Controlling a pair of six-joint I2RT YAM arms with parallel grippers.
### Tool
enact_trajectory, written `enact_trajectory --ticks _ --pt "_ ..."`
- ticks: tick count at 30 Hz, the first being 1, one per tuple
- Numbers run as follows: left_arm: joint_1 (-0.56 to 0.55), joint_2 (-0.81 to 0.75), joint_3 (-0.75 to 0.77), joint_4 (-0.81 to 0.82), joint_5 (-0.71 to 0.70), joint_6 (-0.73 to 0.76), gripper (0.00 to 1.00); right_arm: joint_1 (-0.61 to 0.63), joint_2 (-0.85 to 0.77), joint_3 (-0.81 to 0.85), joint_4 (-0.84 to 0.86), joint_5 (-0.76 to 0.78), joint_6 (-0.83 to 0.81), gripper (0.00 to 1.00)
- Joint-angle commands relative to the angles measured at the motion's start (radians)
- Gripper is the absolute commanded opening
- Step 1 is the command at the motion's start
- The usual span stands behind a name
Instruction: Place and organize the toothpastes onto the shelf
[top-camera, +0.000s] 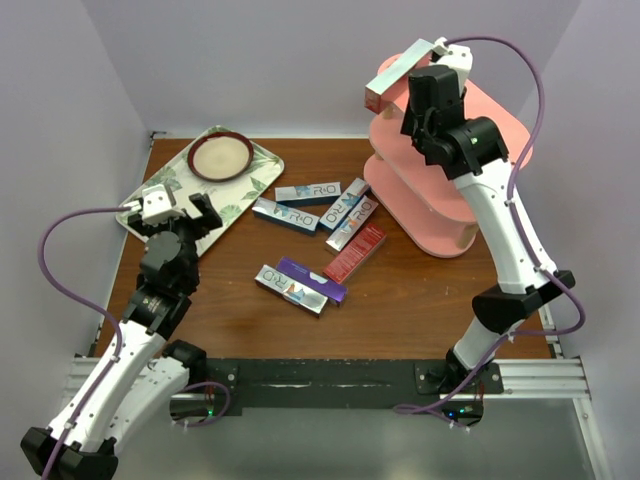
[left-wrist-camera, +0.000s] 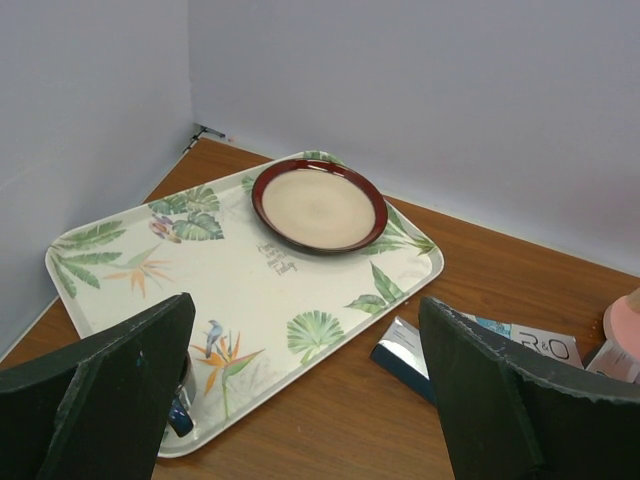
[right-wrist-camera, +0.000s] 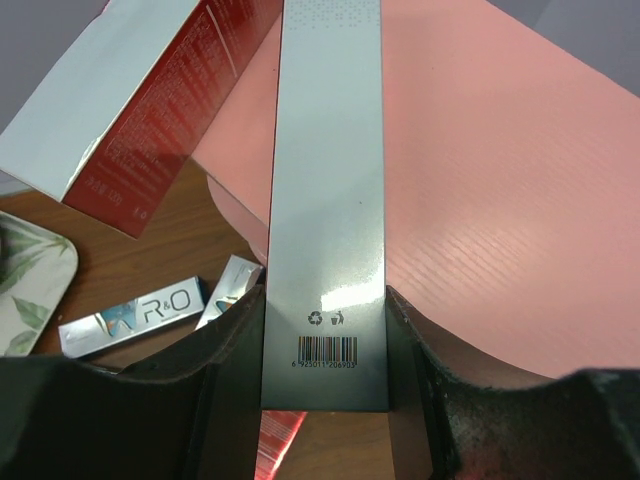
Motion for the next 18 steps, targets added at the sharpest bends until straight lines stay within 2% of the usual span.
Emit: enact_trajectory --ticks 1,4,6,7,10,13,18 --pt "0.003 -0.002 0.014 0.019 0.007 -0.008 1.0 -0.011 -0.02 0.039 0.036 -0.003 0.066 0.05" --pt "0.002 -0.002 0.012 0.018 0.006 -0.008 1.0 -0.016 -0.001 0.051 0.029 -0.008 0.083 0.12" --pt "0.002 0.0 0.012 0.018 0.007 -0.008 1.0 -0.019 0.002 0.049 0.036 -0.012 0.086 0.21" --pt "0.002 0.001 0.014 0.018 0.007 -0.008 1.0 -0.019 -0.001 0.039 0.043 -0.015 0.087 0.3" --pt "0.002 0.0 0.014 0.018 0.011 -0.008 1.0 -0.019 -0.015 0.017 0.068 -0.044 0.087 0.49" --pt "0.002 0.001 0.014 0.018 0.014 -0.008 1.0 -0.021 -0.021 0.013 0.074 -0.058 0.087 0.59" --pt "0.002 0.004 0.014 0.019 0.021 -0.01 1.0 -0.021 -0.046 -0.013 0.094 -0.09 0.087 0.68"
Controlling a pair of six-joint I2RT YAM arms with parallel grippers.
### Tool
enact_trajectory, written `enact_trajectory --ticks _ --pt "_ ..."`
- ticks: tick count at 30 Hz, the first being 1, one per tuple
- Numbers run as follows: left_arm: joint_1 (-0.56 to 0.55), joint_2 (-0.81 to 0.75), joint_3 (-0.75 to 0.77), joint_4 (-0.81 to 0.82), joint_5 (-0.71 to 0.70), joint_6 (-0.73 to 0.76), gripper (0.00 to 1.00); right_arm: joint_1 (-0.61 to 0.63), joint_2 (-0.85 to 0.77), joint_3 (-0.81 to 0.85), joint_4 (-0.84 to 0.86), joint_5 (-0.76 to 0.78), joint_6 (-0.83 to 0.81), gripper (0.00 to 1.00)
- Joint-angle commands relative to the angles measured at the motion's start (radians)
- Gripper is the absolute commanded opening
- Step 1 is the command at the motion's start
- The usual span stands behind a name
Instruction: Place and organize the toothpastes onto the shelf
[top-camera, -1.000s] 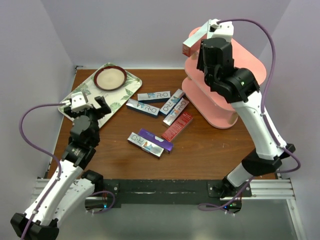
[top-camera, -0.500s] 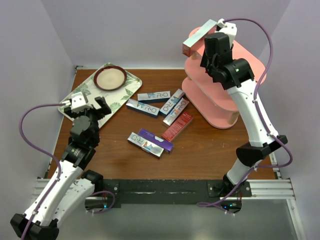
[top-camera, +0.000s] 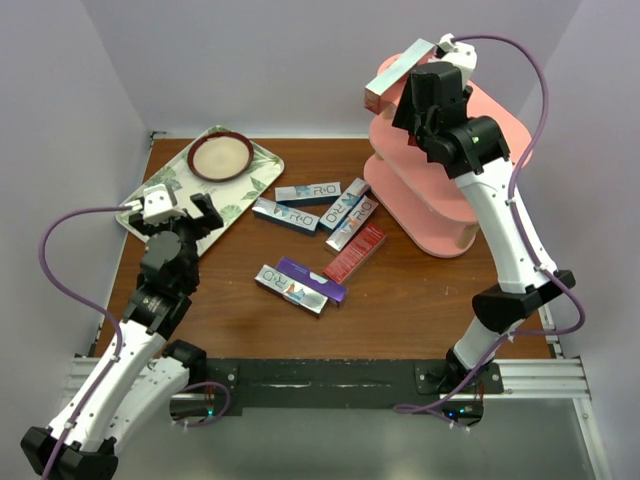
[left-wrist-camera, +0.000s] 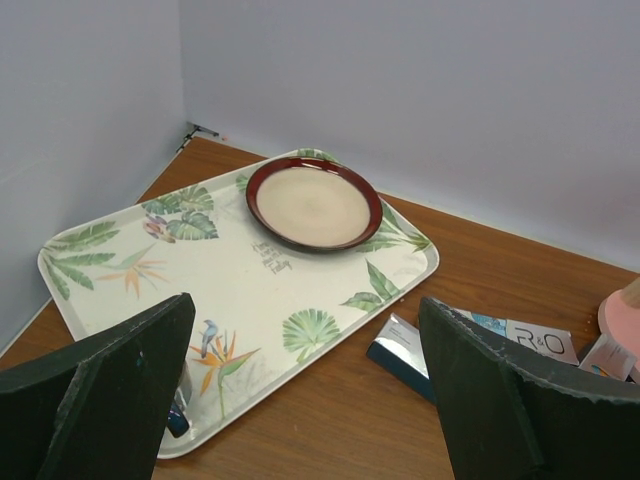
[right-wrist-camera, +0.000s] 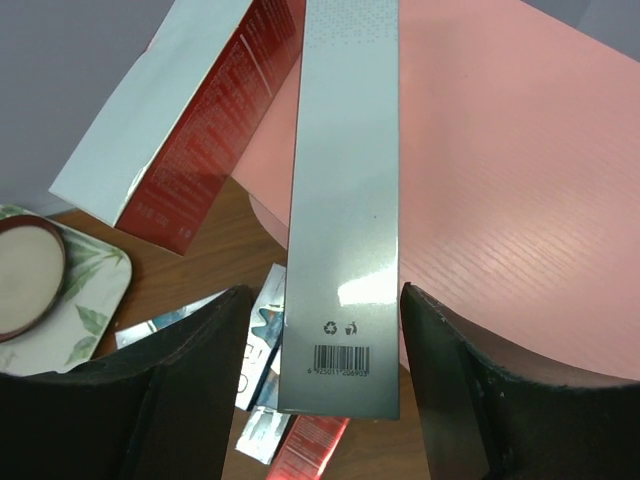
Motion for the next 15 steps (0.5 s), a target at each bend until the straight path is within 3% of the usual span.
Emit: enact_trajectory --ticks 1,15 --pt "0.002 0.002 0.014 0.019 0.006 -0.01 1.0 -0.003 -0.054 -0.023 0.06 -0.04 0.015 0.69" --pt "0.002 0.004 0.014 0.019 0.014 -0.013 1.0 -0.005 -0.103 -0.08 0.107 -0.118 0.021 0.7"
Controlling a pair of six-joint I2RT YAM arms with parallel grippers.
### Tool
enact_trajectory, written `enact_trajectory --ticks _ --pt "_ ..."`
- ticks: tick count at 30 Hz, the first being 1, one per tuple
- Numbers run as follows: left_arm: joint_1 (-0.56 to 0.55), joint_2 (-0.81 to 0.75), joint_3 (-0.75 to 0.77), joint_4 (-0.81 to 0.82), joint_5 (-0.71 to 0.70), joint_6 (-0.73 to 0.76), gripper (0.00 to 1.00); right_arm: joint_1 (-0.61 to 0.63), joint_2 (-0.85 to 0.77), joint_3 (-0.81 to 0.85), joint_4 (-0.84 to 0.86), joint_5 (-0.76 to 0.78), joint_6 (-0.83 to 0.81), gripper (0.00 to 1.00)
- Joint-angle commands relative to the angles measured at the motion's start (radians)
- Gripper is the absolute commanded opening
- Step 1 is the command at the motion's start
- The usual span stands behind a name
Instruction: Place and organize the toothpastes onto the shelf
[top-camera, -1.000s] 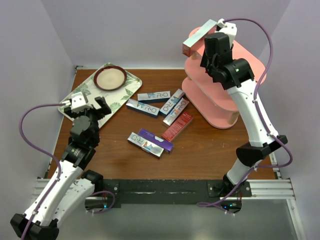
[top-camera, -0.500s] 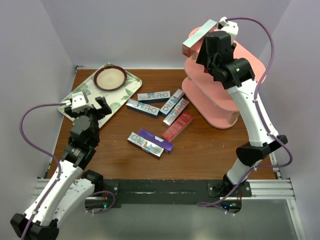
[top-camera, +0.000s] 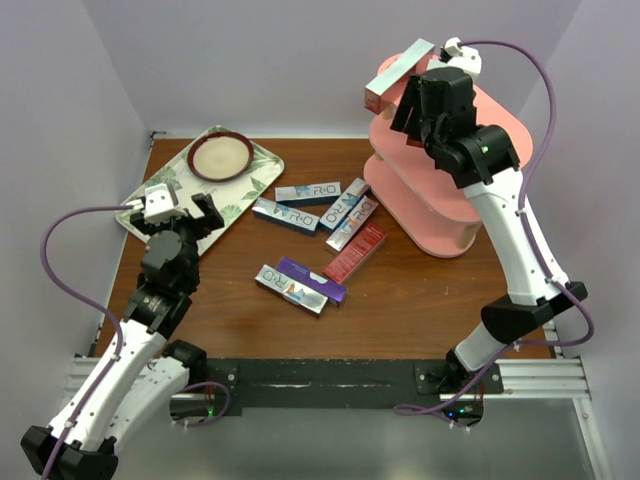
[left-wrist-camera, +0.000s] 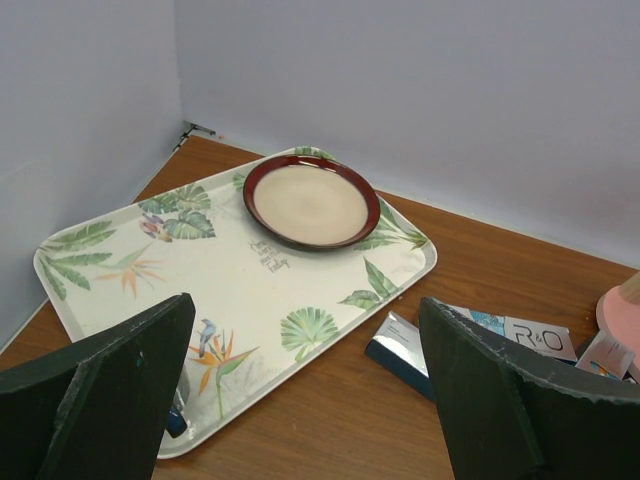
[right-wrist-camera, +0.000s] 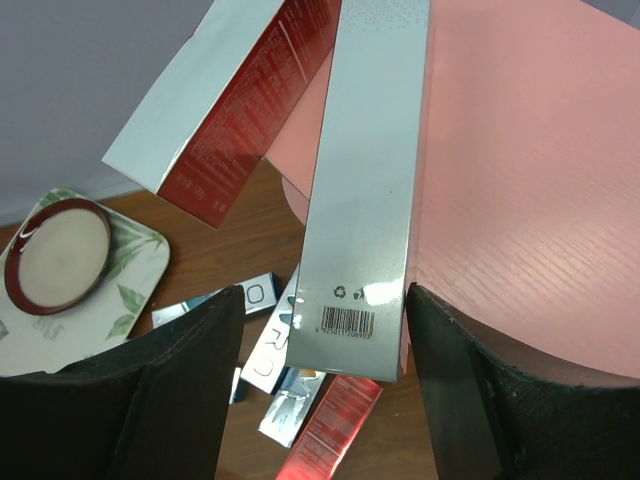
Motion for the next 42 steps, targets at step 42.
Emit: enact_trajectory --ticks 42 --pt "0.002 -0.003 0.014 0.018 0.013 -0.008 1.0 -0.009 -0.138 -0.139 0.201 -0.168 -0.09 0.82"
